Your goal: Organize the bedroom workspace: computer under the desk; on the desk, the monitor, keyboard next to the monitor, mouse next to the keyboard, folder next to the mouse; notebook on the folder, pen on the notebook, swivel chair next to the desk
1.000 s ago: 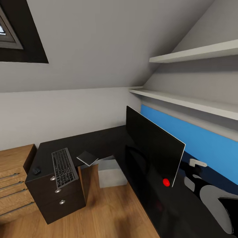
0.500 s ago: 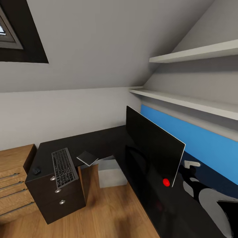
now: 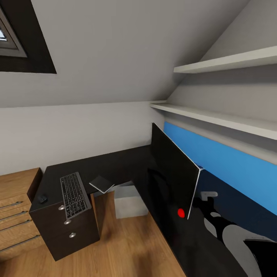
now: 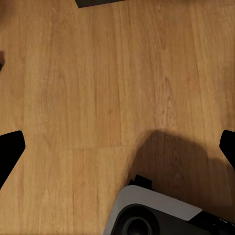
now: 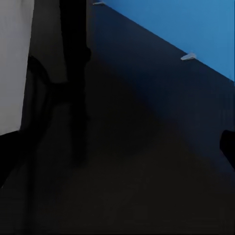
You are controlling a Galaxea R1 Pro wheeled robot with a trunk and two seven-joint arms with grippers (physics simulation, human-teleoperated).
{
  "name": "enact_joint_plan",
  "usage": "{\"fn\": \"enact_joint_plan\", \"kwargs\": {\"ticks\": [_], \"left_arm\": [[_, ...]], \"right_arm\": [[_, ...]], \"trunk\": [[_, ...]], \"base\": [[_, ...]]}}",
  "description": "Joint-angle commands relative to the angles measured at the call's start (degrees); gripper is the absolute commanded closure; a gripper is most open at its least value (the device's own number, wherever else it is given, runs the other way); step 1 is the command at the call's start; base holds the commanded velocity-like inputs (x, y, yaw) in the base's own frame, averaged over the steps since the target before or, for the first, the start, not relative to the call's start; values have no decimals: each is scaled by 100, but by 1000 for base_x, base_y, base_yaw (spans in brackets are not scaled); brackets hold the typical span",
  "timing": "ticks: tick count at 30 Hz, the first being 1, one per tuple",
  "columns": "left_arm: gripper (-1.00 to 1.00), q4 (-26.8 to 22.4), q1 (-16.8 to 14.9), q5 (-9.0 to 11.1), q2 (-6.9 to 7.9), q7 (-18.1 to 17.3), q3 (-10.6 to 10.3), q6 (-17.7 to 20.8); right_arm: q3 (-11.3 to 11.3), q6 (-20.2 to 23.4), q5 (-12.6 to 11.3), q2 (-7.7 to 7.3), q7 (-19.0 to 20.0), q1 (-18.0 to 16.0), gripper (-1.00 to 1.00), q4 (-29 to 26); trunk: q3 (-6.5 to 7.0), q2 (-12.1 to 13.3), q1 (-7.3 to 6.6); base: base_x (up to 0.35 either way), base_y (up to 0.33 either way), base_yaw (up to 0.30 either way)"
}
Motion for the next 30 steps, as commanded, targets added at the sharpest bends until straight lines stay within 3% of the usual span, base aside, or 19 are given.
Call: {"fn": "enact_joint_plan", "kwargs": {"ticks": [1, 7, 16, 30], "left_arm": [[-100, -12, -1, 51, 8, 41, -49, -18], [-100, -12, -1, 51, 8, 41, -49, -30], [-100, -12, -1, 51, 8, 41, -41, -219], [-100, -4, 0, 51, -1, 41, -48, -220]], "right_arm": [[13, -17, 5, 11, 76, 15, -100, 6], [6, -12, -19, 72, 177, 46, -100, -8], [-30, 6, -59, 502, -378, 51, -100, -26], [-31, 6, -58, 556, -481, 52, -100, -30]], "trunk": [[-8, -8, 2], [-8, -8, 2], [-8, -8, 2], [-8, -8, 2]], "base": [[0, 0, 0], [0, 0, 0], [0, 0, 49], [0, 0, 263]]}}
